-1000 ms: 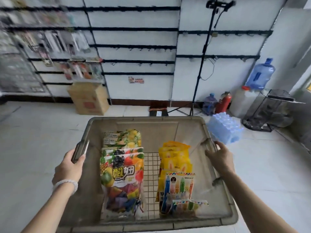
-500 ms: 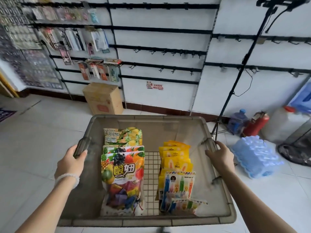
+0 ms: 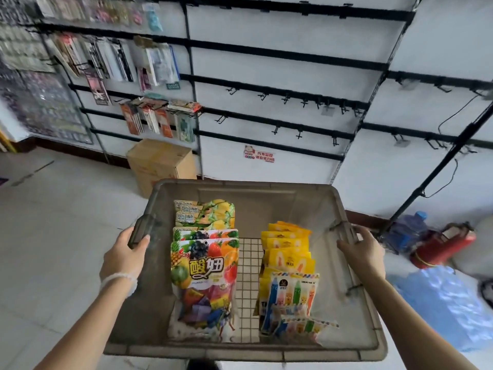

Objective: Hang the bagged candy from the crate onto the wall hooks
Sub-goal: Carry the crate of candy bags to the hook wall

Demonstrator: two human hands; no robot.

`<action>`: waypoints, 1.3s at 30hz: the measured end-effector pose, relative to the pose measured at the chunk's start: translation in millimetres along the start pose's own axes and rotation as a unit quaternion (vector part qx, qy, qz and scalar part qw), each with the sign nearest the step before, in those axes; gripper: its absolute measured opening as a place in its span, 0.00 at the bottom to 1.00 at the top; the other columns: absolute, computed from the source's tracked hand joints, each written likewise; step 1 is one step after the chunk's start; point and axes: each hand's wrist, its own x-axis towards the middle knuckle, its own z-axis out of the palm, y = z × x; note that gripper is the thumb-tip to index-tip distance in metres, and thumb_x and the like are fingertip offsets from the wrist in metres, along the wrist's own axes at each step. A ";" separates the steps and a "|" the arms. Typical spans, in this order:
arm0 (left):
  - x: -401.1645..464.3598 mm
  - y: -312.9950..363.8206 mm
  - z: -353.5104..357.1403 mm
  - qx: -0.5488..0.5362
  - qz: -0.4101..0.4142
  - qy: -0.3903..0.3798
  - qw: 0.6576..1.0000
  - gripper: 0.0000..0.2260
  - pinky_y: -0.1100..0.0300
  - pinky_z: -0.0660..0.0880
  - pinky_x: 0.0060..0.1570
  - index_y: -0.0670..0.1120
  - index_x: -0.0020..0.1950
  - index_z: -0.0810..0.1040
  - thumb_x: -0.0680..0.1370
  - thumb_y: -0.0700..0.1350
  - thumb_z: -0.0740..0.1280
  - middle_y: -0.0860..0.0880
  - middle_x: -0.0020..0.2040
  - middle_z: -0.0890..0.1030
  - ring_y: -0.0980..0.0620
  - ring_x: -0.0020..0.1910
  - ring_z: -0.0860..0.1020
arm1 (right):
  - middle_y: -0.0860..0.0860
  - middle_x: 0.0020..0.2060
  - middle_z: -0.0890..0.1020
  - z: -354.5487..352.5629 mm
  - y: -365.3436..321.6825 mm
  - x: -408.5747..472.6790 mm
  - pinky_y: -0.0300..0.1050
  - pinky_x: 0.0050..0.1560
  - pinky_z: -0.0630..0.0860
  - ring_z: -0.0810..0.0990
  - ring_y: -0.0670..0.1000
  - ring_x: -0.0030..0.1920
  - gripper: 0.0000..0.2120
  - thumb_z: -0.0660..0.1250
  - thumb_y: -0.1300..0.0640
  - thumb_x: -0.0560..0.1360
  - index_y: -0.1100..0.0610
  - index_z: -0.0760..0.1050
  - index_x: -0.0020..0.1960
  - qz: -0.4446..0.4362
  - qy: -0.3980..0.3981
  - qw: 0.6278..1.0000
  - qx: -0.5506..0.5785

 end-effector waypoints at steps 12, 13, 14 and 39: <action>274.4 64.3 72.7 0.047 0.036 -0.077 0.995 0.16 0.47 0.76 0.47 0.56 0.61 0.70 0.75 0.58 0.62 0.46 0.48 0.80 0.39 0.46 0.76 | 0.59 0.42 0.81 176.0 -85.7 120.2 0.44 0.40 0.67 0.76 0.57 0.39 0.23 0.70 0.57 0.68 0.55 0.71 0.63 0.098 0.031 0.995 -0.013; 291.8 69.9 80.0 0.049 0.034 -0.080 0.995 0.16 0.47 0.76 0.47 0.56 0.61 0.70 0.75 0.58 0.62 0.46 0.47 0.79 0.39 0.45 0.76 | 0.58 0.40 0.81 188.6 -89.9 132.8 0.45 0.40 0.69 0.76 0.57 0.38 0.23 0.70 0.56 0.68 0.55 0.71 0.62 0.107 0.032 0.994 -0.015; 308.9 74.5 88.5 0.054 0.034 -0.085 0.994 0.16 0.46 0.76 0.47 0.57 0.61 0.70 0.75 0.59 0.62 0.46 0.46 0.79 0.39 0.45 0.76 | 0.58 0.39 0.81 200.5 -93.8 144.9 0.46 0.39 0.71 0.76 0.57 0.38 0.24 0.70 0.56 0.67 0.54 0.71 0.62 0.115 0.031 0.993 -0.015; 582.3 12.8 461.9 0.134 -0.001 -0.132 0.982 0.18 0.47 0.76 0.44 0.61 0.63 0.64 0.75 0.59 0.62 0.46 0.47 0.80 0.39 0.45 0.77 | 0.59 0.50 0.80 541.3 28.0 439.6 0.50 0.44 0.74 0.78 0.62 0.46 0.25 0.68 0.49 0.67 0.46 0.64 0.62 0.182 -0.010 0.979 -0.093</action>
